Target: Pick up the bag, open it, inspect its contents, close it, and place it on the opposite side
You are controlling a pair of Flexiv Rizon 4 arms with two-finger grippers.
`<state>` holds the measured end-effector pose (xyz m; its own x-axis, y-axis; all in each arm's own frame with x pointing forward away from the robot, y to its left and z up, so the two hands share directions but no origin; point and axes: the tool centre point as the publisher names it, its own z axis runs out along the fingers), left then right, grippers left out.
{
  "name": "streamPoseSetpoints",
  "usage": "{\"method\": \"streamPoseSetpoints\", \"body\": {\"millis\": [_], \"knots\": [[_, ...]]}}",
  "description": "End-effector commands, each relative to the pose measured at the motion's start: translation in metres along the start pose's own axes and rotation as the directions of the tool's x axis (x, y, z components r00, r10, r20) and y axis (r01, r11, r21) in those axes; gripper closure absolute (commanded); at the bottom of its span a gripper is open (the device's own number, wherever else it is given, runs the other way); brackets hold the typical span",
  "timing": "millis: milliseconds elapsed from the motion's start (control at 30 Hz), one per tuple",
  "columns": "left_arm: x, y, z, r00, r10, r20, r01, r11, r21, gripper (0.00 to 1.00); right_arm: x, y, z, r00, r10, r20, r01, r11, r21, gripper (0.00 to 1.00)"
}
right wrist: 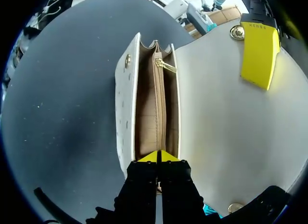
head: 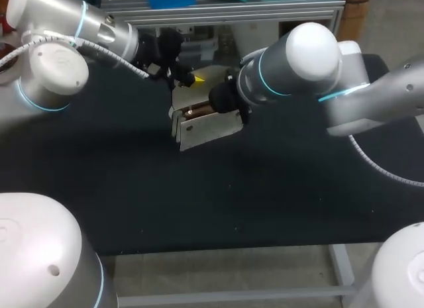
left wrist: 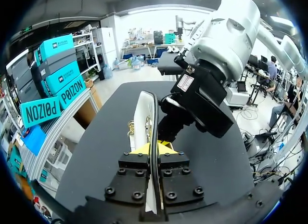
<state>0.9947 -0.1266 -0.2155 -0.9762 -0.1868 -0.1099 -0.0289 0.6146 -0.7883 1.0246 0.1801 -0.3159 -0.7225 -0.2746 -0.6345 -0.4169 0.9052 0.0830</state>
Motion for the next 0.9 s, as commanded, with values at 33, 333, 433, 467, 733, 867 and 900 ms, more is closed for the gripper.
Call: {"method": "streamPoseSetpoints", "body": {"millis": [33, 333, 433, 467, 733, 867, 900], "knots": [[-0.003, -0.002, -0.002, 1.0, -0.003, -0.004, 0.003, 1.0, 0.007, 1.0, 0.008, -0.002, 0.012, 1.0, -0.004, -0.024, 0.004, 1.0, -0.012, 1.0], [-0.004, -0.003, -0.002, 1.0, -0.003, -0.03, 0.004, 1.0, 0.019, 1.0, 0.022, 0.001, 0.011, 0.997, -0.019, -0.07, 0.018, 1.0, -0.012, 1.0], [-0.001, -0.004, 0.0, 0.999, 0.002, -0.038, -0.001, 1.0, 0.019, 1.0, 0.02, -0.002, 0.016, 0.997, -0.015, -0.08, 0.015, 1.0, -0.004, 1.0], [0.0, -0.004, 0.0, 0.999, 0.003, -0.039, -0.002, 1.0, 0.02, 1.0, 0.018, -0.003, 0.017, 0.997, -0.012, -0.08, 0.012, 1.0, -0.004, 1.0], [0.002, -0.005, 0.0, 0.999, 0.008, -0.044, -0.007, 1.0, 0.023, 1.0, 0.006, -0.006, 0.026, 0.992, -0.014, -0.127, 0.012, 1.0, -0.017, 0.89], [0.002, -0.005, -0.002, 0.999, 0.01, -0.039, -0.009, 1.0, 0.025, 1.0, 0.007, -0.007, 0.031, 0.987, -0.019, -0.159, 0.014, 0.999, -0.031, 0.0], [0.002, -0.005, -0.002, 0.999, 0.01, -0.038, -0.009, 1.0, 0.026, 1.0, 0.008, -0.007, 0.032, 0.986, -0.019, -0.163, 0.014, 0.999, -0.033, 0.0]]}}
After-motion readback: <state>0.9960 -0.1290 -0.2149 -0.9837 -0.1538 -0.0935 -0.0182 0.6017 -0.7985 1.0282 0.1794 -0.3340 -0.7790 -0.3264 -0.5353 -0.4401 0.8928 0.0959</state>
